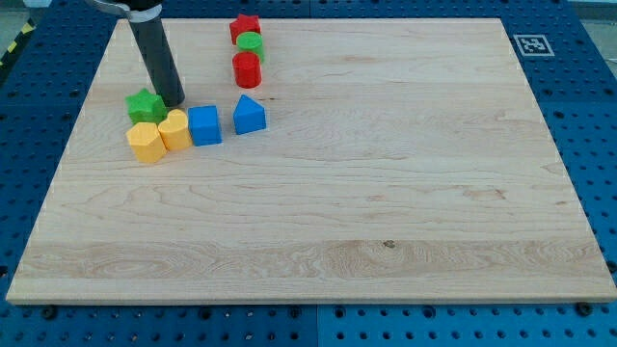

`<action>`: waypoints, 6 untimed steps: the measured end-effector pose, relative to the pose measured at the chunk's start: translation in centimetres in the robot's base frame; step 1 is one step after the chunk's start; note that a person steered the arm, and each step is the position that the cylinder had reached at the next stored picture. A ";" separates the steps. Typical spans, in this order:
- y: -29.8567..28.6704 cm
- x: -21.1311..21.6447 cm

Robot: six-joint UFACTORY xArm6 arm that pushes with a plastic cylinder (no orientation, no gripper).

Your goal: Nudge red star a bit right

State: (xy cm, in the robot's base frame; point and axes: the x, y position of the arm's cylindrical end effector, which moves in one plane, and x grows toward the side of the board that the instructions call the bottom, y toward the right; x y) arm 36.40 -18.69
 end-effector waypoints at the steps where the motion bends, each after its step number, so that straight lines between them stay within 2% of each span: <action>1: -1.3 0.8; 3: -1.4 0.6; 5: -0.1 -6.2; 6: 1.2 -11.0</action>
